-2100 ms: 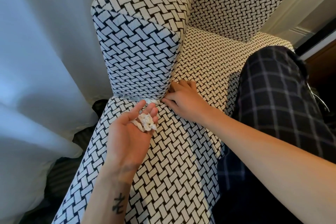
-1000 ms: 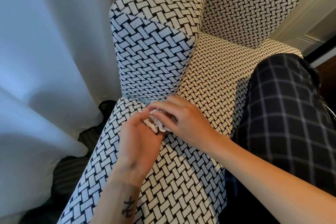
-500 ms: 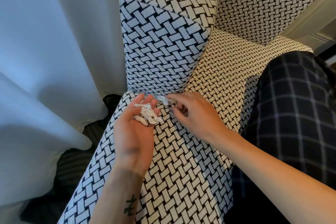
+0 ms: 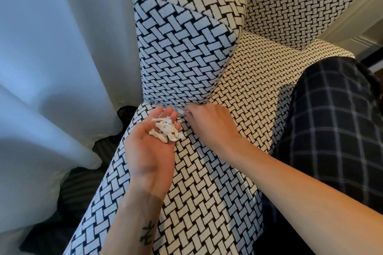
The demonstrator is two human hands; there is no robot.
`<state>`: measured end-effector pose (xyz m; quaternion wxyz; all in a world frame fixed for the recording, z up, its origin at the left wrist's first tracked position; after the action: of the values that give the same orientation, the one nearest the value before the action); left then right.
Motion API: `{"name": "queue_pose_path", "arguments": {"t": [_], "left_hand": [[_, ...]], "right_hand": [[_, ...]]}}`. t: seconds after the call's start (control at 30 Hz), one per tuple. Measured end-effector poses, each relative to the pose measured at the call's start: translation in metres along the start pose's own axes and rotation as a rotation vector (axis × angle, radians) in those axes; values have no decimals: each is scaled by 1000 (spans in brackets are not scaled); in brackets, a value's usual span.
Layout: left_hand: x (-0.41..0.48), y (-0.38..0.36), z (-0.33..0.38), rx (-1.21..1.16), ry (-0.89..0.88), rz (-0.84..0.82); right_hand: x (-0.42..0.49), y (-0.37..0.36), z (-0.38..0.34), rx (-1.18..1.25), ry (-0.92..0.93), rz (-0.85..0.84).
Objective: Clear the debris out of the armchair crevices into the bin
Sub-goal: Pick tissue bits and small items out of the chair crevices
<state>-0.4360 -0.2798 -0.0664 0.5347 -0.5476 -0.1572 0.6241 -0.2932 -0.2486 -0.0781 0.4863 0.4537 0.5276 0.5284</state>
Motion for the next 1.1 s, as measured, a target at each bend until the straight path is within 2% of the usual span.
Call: {"name": "queue_pose_path", "arguments": {"t": [0.1,0.23,0.43,0.6,0.73,0.87,1.1], "left_hand": [[0,0,-1,7,0,-4],[-1,0,-1,4,7,-13],[1,1,0,-5,15,-9],[1,2,0,-12,21,-10],[1,2,-1,-13,24,-17],[1,1,-3,-6,25,-25],[2,3,-2,16,31,-23]], "right_hand": [[-2,-10,-1,-28,9,36],[-10,-19,4,64,-7,197],[-18,-19,6,204,-16,298],[-19,-18,7,207,5,292],[-15,-19,3,43,38,207],[-6,-22,0,-32,-15,258],[-14,-22,3,80,-21,339]]}}
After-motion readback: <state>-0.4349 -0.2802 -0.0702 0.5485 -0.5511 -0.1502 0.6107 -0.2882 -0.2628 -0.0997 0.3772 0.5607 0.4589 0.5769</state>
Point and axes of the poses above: each hand's wrist, its own x-axis towards the middle knuckle, its own y-axis out of the back of the hand, z = x × y, the point moved 1 cm from there along x, towards the middle knuckle, and after that the axes turned 6 degrees about -z, right-handed, at the moved point
